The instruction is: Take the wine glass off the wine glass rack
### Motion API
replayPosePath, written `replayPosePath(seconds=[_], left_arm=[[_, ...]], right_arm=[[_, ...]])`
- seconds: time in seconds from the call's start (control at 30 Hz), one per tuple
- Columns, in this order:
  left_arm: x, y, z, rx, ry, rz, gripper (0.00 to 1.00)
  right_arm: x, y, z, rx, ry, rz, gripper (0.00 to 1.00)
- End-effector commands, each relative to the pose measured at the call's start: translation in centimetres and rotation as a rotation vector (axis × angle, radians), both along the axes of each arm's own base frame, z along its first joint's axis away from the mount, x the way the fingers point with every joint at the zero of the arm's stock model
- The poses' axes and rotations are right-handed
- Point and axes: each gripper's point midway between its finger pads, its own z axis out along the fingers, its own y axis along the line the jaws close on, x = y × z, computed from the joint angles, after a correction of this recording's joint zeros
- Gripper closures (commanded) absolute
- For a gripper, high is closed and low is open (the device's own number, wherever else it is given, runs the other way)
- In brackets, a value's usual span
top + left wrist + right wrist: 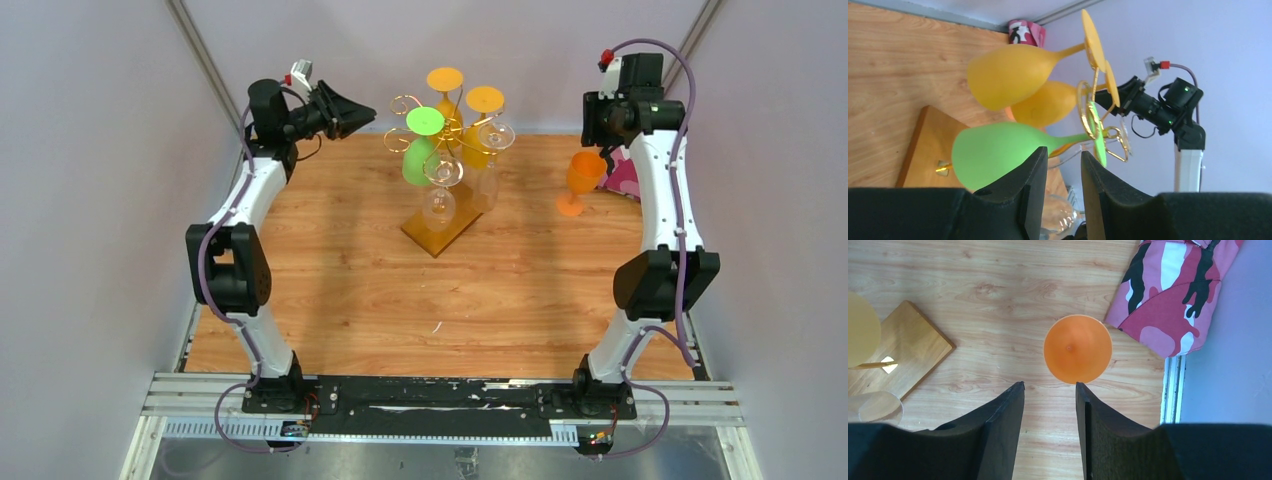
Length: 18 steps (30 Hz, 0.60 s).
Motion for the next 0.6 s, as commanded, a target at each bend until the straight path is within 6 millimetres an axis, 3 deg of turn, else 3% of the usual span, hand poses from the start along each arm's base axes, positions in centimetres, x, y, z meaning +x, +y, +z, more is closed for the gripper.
replayPosePath(seconds=[0.0, 0.3, 0.57], left_arm=[[-3.5, -0.8, 4.8, -0.021, -0.129, -0.069, 0.63], [-5.2, -4.3, 5.4, -0.029, -0.139, -0.142, 0.62], [-4.4, -4.6, 3.4, -0.025, -0.098, -0.136, 0.62]], right_arm=[[0.0, -0.1, 0.1, 0.017, -0.012, -0.014, 0.53], [-0.2, -0.2, 0.7, 0.01, -0.037, -0.019, 0.54], [-0.7, -0.2, 1.7, 0.007, -0.075, -0.019, 0.54]])
